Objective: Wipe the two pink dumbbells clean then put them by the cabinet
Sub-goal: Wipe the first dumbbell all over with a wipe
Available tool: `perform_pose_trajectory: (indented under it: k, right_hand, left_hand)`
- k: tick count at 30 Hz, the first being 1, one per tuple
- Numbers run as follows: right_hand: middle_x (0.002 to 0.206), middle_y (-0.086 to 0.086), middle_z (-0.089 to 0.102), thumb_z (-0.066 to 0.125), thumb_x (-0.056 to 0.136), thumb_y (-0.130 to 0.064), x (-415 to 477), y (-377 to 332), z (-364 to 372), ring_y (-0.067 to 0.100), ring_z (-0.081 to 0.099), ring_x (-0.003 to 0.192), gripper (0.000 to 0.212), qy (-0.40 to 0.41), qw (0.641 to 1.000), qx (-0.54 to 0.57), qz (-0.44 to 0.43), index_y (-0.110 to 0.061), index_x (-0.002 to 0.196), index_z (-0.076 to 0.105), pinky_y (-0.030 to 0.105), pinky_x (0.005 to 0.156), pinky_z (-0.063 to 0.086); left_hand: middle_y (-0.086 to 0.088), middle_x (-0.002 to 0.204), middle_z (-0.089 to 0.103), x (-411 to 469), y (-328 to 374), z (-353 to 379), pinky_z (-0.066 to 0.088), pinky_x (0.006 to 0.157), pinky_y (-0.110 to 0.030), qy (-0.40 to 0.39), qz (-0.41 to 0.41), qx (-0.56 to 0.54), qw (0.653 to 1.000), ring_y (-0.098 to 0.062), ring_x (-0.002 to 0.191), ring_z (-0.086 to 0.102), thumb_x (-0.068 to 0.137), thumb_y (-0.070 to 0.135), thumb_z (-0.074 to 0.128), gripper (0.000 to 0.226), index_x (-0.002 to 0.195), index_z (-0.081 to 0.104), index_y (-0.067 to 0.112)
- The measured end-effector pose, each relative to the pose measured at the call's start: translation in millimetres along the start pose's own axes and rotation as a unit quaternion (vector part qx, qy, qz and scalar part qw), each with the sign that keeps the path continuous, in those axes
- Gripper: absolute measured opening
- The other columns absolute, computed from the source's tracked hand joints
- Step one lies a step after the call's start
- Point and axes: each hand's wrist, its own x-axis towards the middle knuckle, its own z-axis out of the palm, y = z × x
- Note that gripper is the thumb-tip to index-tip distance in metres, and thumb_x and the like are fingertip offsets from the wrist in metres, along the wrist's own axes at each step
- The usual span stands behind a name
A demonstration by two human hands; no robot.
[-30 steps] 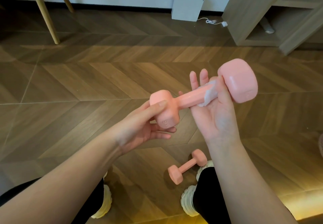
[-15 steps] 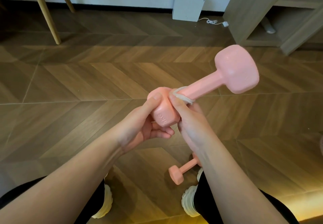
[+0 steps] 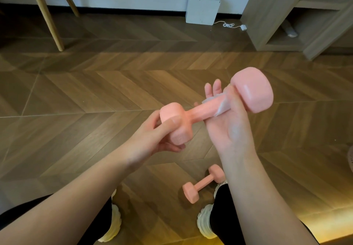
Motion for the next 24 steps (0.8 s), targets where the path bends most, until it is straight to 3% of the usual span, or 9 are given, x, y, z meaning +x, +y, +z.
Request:
perform_pose_trajectory:
  k: [2, 4, 8, 10, 13, 15, 18, 21, 24]
  right_hand:
    - [0.124, 0.009, 0.068, 0.070, 0.091, -0.017, 2, 0, -1, 0.024, 0.070, 0.110, 0.048, 0.019, 0.999, 0.029, 0.005, -0.024, 0.135, 0.052, 0.054, 0.104, 0.047]
    - [0.121, 0.009, 0.070, 0.071, 0.089, -0.024, 3, 2, -2, 0.024, 0.070, 0.110, 0.048, 0.017, 1.000, 0.019, 0.004, -0.026, 0.132, 0.051, 0.052, 0.101, 0.051]
    - [0.110, 0.004, 0.076, 0.060, 0.096, -0.037, -3, 10, 1, 0.017, 0.070, 0.105, 0.023, -0.004, 0.991, -0.130, 0.005, -0.027, 0.118, 0.056, 0.045, 0.100, 0.052]
    - [0.110, 0.001, 0.076, 0.058, 0.096, -0.040, -9, 20, 5, 0.013, 0.071, 0.098, 0.015, -0.021, 0.981, -0.189, 0.030, -0.032, 0.105, 0.067, 0.041, 0.096, 0.055]
    - [0.099, 0.000, 0.077, 0.064, 0.091, -0.042, -15, 35, 9, 0.014, 0.074, 0.093, 0.013, -0.039, 0.966, -0.242, 0.081, -0.035, 0.086, 0.075, 0.034, 0.079, 0.061]
    - [0.103, 0.004, 0.075, 0.066, 0.089, -0.042, -16, 39, 9, 0.017, 0.073, 0.096, 0.013, -0.039, 0.965, -0.241, 0.097, -0.031, 0.093, 0.071, 0.032, 0.078, 0.060]
    - [0.108, 0.008, 0.072, 0.066, 0.076, -0.049, -17, 37, 10, 0.018, 0.072, 0.097, 0.042, -0.035, 0.967, -0.226, 0.109, -0.021, 0.108, 0.068, 0.032, 0.077, 0.060]
    - [0.117, 0.011, 0.067, 0.064, 0.078, -0.052, -16, 37, 7, 0.025, 0.066, 0.111, 0.062, -0.064, 0.969, -0.213, 0.106, -0.010, 0.123, 0.062, 0.038, 0.093, 0.057]
    - [0.118, 0.017, 0.061, 0.056, 0.091, -0.032, -12, 32, 6, 0.036, 0.055, 0.121, 0.035, -0.137, 0.966, -0.194, 0.104, -0.005, 0.111, 0.063, 0.049, 0.103, 0.040]
  left_hand:
    - [0.012, 0.108, 0.065, 0, -1, 0, 0.056, 0.074, -0.025, 0.045, 0.103, 0.112, 0.987, -0.005, 0.094, 0.067, 0.063, 0.048, 0.078, 0.068, 0.122, 0.049, 0.030]
    - [0.025, 0.111, 0.059, -2, -1, 1, 0.053, 0.077, -0.020, 0.061, 0.184, 0.215, 0.957, -0.003, 0.106, 0.061, 0.064, 0.047, 0.082, 0.070, 0.122, 0.044, 0.035]
    - [0.033, 0.119, 0.051, -7, -1, 4, 0.050, 0.079, -0.012, 0.085, 0.265, 0.278, 0.919, 0.000, 0.109, 0.059, 0.066, 0.046, 0.083, 0.080, 0.129, 0.035, 0.034]
    - [0.036, 0.120, 0.050, -9, 1, 5, 0.048, 0.080, -0.009, 0.094, 0.287, 0.280, 0.911, 0.002, 0.111, 0.058, 0.066, 0.045, 0.083, 0.081, 0.130, 0.034, 0.036]
    - [0.032, 0.122, 0.051, -10, 5, 5, 0.048, 0.081, -0.010, 0.106, 0.298, 0.281, 0.906, 0.001, 0.111, 0.059, 0.065, 0.045, 0.083, 0.083, 0.130, 0.033, 0.038]
    - [0.026, 0.122, 0.053, -9, 6, 4, 0.049, 0.081, -0.011, 0.110, 0.289, 0.282, 0.908, 0.000, 0.111, 0.060, 0.064, 0.047, 0.083, 0.084, 0.132, 0.035, 0.034]
    - [0.019, 0.121, 0.059, -8, 6, 0, 0.054, 0.081, -0.019, 0.105, 0.247, 0.254, 0.929, -0.004, 0.111, 0.062, 0.062, 0.049, 0.083, 0.084, 0.132, 0.041, 0.028]
    - [0.015, 0.119, 0.064, -4, 10, -3, 0.055, 0.083, -0.023, 0.104, 0.199, 0.208, 0.952, -0.003, 0.112, 0.062, 0.061, 0.050, 0.082, 0.074, 0.124, 0.047, 0.032]
    - [0.005, 0.108, 0.069, -2, 14, -4, 0.058, 0.071, -0.028, 0.105, 0.146, 0.130, 0.975, -0.010, 0.099, 0.068, 0.060, 0.049, 0.079, 0.065, 0.116, 0.052, 0.029]
